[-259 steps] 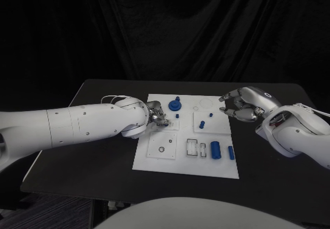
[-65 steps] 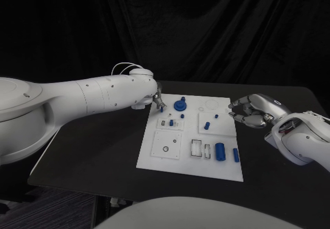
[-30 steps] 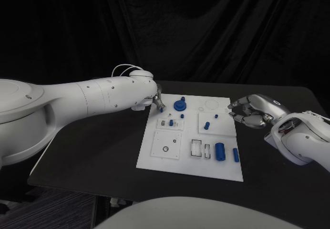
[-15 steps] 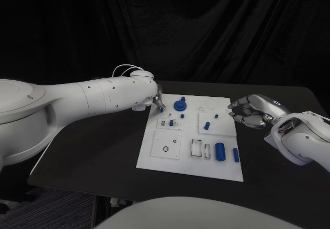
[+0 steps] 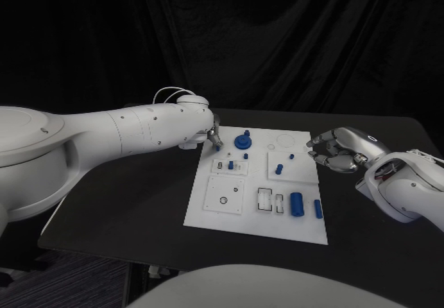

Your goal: Assemble the parts on the task board

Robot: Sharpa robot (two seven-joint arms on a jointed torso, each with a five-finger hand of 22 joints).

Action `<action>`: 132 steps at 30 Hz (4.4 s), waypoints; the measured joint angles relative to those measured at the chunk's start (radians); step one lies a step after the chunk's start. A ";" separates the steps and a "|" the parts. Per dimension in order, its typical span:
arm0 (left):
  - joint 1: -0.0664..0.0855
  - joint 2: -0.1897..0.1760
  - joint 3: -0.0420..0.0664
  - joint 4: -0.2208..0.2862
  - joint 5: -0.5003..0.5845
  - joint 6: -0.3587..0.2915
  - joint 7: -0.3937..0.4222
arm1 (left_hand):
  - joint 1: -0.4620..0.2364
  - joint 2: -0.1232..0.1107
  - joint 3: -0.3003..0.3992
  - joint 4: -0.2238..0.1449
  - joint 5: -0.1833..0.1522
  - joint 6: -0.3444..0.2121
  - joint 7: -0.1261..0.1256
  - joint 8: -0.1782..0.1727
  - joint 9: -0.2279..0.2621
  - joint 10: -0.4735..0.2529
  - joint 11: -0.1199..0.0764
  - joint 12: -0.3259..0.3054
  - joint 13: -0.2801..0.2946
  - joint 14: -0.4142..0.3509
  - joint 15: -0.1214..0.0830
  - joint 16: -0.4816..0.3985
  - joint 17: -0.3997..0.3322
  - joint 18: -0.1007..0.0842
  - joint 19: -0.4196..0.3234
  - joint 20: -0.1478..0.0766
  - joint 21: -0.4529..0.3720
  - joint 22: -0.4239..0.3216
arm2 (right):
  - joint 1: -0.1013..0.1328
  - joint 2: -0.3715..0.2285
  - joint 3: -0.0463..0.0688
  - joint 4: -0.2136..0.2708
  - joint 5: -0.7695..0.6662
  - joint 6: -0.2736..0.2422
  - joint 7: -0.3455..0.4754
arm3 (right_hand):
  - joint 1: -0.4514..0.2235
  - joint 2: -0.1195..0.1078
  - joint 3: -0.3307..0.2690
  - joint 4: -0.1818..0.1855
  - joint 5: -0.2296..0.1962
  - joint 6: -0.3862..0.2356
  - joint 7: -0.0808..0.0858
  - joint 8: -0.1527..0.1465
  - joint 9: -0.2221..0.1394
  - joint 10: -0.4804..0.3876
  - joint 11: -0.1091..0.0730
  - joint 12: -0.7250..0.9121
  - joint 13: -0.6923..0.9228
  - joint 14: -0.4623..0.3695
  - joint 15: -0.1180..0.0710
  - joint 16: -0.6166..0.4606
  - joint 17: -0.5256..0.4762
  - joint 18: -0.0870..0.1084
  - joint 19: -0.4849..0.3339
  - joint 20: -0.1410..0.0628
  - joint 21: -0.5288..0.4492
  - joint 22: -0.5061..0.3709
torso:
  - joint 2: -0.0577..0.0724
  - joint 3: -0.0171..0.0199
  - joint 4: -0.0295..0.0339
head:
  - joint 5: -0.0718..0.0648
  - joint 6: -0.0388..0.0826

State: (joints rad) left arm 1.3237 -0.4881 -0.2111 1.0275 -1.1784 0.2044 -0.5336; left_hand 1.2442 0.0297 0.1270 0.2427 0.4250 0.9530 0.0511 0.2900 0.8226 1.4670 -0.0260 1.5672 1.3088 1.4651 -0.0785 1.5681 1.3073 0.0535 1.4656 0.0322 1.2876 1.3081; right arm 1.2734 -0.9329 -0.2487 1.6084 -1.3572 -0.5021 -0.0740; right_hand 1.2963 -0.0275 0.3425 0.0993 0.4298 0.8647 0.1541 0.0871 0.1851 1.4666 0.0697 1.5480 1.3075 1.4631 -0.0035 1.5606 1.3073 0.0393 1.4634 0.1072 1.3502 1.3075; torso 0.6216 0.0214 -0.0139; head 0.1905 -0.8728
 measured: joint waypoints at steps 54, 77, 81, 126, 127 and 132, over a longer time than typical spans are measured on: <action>0.011 -0.212 0.000 0.310 0.107 -0.175 -0.056 | -0.054 -0.107 0.316 -0.159 0.008 0.034 -0.005 0.004 0.087 0.000 -0.007 0.000 0.000 0.000 -0.007 0.000 0.000 0.000 0.000 -0.007 0.031 0.000 | 0.000 -0.010 0.000 -0.005 0.000 0.000 -0.010 | 0.000 0.000 0.005 -0.006 0.003 0.000 0.000 -0.004 -0.003 0.000 0.000 -0.003 0.000 0.000 0.000 -0.008 0.000 0.016 -0.007 0.000 -0.018 0.001 | -0.001 0.0007 0.0005 | -0.004 0.000; -0.001 -0.216 0.000 0.367 0.119 -0.238 -0.066 | -0.077 -0.105 0.337 -0.170 0.008 0.041 -0.005 0.004 0.089 0.000 -0.007 0.000 0.000 0.004 -0.011 0.000 0.000 0.000 0.000 -0.007 0.019 -0.001 | 0.000 -0.014 0.000 -0.001 0.000 0.000 -0.012 | 0.000 0.000 0.008 -0.003 0.003 0.000 0.000 -0.004 -0.004 0.000 0.000 -0.003 0.000 0.000 0.000 -0.012 0.000 0.016 -0.007 0.000 -0.018 0.000 | 0.000 -0.0004 -0.0005 | -0.006 0.000; -0.005 -0.212 0.000 0.365 0.120 -0.239 -0.066 | -0.081 -0.101 0.337 -0.169 0.008 0.041 -0.005 0.004 0.089 0.000 -0.007 0.000 0.000 0.004 -0.011 0.000 0.000 0.000 0.000 -0.007 0.015 -0.001 | 0.000 -0.013 0.000 -0.001 0.000 0.000 -0.012 | 0.000 0.000 0.008 -0.003 0.005 0.000 0.000 -0.004 -0.004 0.000 0.000 -0.003 0.000 0.000 0.000 -0.012 0.000 0.015 -0.007 0.000 -0.018 0.000 | 0.000 -0.0003 -0.0001 | -0.006 0.000; -0.033 -0.221 0.000 0.373 0.121 -0.216 -0.064 | -0.102 -0.104 0.354 -0.175 0.009 0.038 -0.009 0.002 0.092 0.000 -0.007 0.000 0.000 0.004 -0.011 0.000 0.000 0.000 0.000 -0.007 0.008 -0.001 | 0.000 -0.010 0.000 -0.001 0.000 0.001 -0.014 | 0.000 0.000 0.008 -0.003 0.008 0.004 0.004 -0.004 -0.004 0.000 0.000 -0.003 0.000 0.000 0.000 -0.012 0.000 0.015 -0.007 0.000 -0.018 0.000 | 0.000 0.0000 -0.0001 | -0.008 0.000; -0.035 -0.223 0.000 0.373 0.121 -0.216 -0.064 | -0.102 -0.104 0.354 -0.175 0.009 0.038 -0.009 0.002 0.092 0.000 -0.007 0.000 0.000 0.004 -0.011 0.000 0.000 0.000 0.000 -0.007 0.008 -0.001 | 0.000 -0.010 0.000 -0.001 0.000 0.001 -0.014 | 0.000 0.000 0.008 -0.003 0.008 0.004 0.004 -0.004 -0.004 0.000 0.000 -0.003 0.000 0.000 0.000 -0.012 0.000 0.015 -0.007 0.000 -0.018 0.000 | 0.000 0.0000 0.0000 | -0.008 0.000; -0.039 -0.229 0.001 0.378 0.121 -0.214 -0.064 | -0.103 -0.105 0.354 -0.175 0.009 0.039 -0.010 0.001 0.092 0.000 -0.007 0.000 0.000 0.004 -0.011 0.000 0.000 0.000 0.000 -0.007 0.008 -0.001 | 0.000 -0.010 0.000 -0.001 0.000 0.001 -0.014 | 0.000 0.000 0.008 -0.003 0.008 0.004 0.004 -0.004 -0.004 0.000 0.000 -0.003 0.000 0.000 0.000 -0.012 0.000 0.015 -0.007 0.000 -0.018 0.000 | 0.000 0.0000 0.0000 | -0.010 0.000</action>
State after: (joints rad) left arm 1.2846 -0.7167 -0.2102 1.4059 -1.0576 -0.0097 -0.5979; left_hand 1.1414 -0.0754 0.4810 0.0673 0.4339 0.9920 0.0410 0.2913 0.9147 1.4671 -0.0330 1.5672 1.3088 1.4687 -0.0891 1.5681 1.3073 0.0535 1.4655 0.0250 1.2953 1.3073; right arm 1.2731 -0.9429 -0.2487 1.6069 -1.3569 -0.5015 -0.0875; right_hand 1.2962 -0.0276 0.3507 0.0965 0.4373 0.8684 0.1578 0.0831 0.1812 1.4666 0.0697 1.5447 1.3075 1.4631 -0.0035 1.5488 1.3073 0.0547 1.4563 0.1072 1.3322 1.3074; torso 0.6216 0.0214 -0.0139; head 0.1808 -0.8728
